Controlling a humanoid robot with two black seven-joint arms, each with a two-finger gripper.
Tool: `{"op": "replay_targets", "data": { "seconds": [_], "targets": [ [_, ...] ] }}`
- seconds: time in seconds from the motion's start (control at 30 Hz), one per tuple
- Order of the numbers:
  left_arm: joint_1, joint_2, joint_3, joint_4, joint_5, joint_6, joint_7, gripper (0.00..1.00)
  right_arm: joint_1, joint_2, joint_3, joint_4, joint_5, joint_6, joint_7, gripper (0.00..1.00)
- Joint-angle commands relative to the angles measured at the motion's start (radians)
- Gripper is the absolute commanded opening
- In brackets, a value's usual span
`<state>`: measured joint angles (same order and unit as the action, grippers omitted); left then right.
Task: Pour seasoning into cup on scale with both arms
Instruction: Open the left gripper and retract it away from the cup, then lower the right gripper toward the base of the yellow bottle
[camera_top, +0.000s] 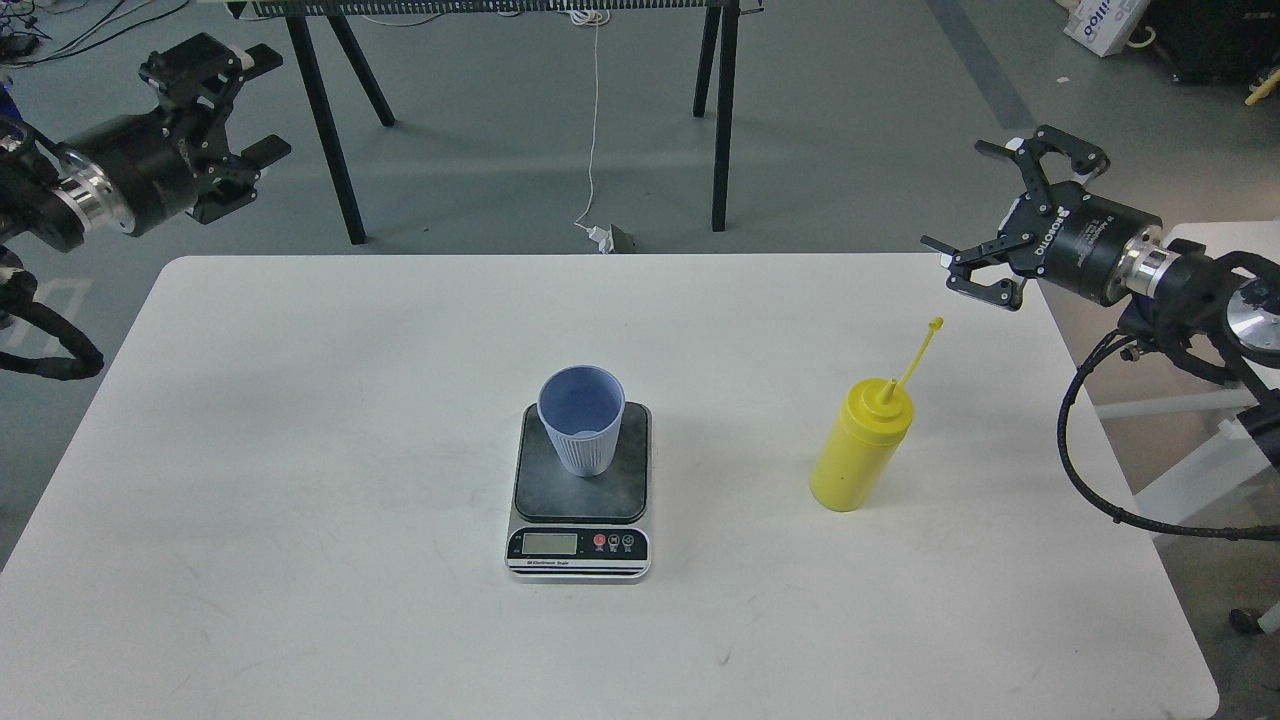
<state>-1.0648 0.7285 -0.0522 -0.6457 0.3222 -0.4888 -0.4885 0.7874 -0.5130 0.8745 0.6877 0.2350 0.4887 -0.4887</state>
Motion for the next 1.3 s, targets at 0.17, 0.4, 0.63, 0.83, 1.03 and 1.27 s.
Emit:
{"op": "replay_targets", "data": {
  "seconds": [0.17,0.4,0.63,0.83,1.03,1.27],
  "targets": [
    [0.025,-0.024,0.009,0.001,0.008,0.000,0.000,0.99,-0.052,-0.018,0.171,0.021,0.084,0.000,0.001,0.99],
    [0.052,-0.037,0.014,0.001,0.024,0.000,0.000,0.99,-0.192,-0.107,0.233,0.097,0.463,0.000,0.000,0.99],
    [0.055,-0.052,0.017,0.001,0.035,0.000,0.000,0.99,-0.488,-0.139,0.267,0.292,0.698,0.000,0.000,0.99],
    [0.074,-0.052,0.015,0.001,0.035,0.000,0.000,0.99,-0.729,-0.131,0.267,0.430,0.768,0.000,0.000,0.99],
    [0.077,-0.055,0.015,0.001,0.035,0.000,0.000,0.99,-0.899,-0.127,0.253,0.555,0.764,0.000,0.000,0.99],
    [0.097,-0.050,0.015,0.003,0.034,0.000,0.000,0.99,-0.912,-0.072,0.201,0.526,0.719,0.000,0.000,0.99]
  ]
}}
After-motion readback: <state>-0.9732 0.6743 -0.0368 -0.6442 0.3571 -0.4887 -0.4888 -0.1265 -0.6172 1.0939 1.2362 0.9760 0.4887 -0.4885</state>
